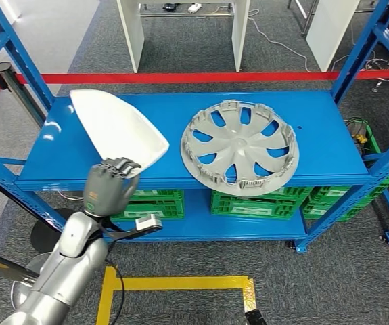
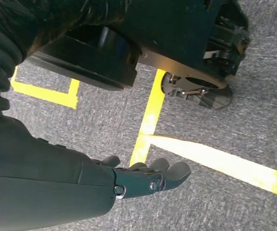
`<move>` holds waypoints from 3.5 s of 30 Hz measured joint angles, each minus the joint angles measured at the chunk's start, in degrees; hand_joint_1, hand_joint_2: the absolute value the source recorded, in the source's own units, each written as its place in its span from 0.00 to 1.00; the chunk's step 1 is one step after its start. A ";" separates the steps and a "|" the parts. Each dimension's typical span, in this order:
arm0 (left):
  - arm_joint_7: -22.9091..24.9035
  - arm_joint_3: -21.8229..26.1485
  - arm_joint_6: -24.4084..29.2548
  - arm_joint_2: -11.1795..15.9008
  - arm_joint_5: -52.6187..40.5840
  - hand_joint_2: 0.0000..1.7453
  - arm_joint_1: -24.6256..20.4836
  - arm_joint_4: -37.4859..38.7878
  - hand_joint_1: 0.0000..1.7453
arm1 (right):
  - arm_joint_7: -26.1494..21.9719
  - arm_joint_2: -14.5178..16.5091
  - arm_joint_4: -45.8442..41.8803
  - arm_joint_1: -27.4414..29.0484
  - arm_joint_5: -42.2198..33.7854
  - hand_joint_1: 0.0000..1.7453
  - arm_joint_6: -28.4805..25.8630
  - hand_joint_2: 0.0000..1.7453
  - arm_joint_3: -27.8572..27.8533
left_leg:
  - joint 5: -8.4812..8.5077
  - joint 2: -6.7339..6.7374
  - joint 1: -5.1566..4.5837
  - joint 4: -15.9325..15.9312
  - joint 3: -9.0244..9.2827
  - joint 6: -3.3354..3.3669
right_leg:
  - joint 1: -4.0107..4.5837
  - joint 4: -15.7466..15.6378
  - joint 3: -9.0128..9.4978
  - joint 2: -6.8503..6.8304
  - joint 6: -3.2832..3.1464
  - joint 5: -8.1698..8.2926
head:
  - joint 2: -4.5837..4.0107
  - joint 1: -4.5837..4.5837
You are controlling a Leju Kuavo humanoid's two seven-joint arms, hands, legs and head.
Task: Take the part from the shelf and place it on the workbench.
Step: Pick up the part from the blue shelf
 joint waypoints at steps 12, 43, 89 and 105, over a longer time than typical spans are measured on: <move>-8.09 9.27 -0.02 -3.56 3.03 1.00 4.14 -15.84 1.00 | -0.24 -0.29 -0.08 -0.23 -0.62 0.00 -0.48 1.00 0.00 | 0.03 0.00 0.00 0.00 0.01 0.01 | 0.00 0.00 0.04 -0.05 0.00 0.02 | 0.00 0.00; -9.31 13.09 -0.02 -3.93 2.04 1.00 5.33 -18.45 1.00 | -1.32 -0.39 -0.08 -0.47 -0.64 0.00 -0.63 1.00 -0.32 | 0.21 -0.01 -0.20 0.40 -0.24 0.75 | -0.28 -0.39 0.05 -0.05 0.70 0.66 | 0.00 -0.04; -10.87 15.95 -0.02 1.11 0.69 1.00 9.11 -26.41 1.00 | -3.97 -1.14 -2.11 -4.22 3.26 0.00 -5.23 1.00 -1.44 | 6.83 -0.55 0.16 0.89 -7.12 -0.29 | 0.23 -1.14 5.04 0.23 0.45 -3.64 | 0.00 -0.01; -11.01 16.00 -0.02 2.07 1.71 1.00 9.01 -27.11 1.00 | -2.94 -1.28 -4.28 -4.27 5.10 0.00 -5.74 1.00 -1.92 | -1.12 -1.28 0.72 -0.79 2.23 -0.40 | -0.01 -0.11 -5.05 0.23 0.70 5.48 | 0.00 -0.36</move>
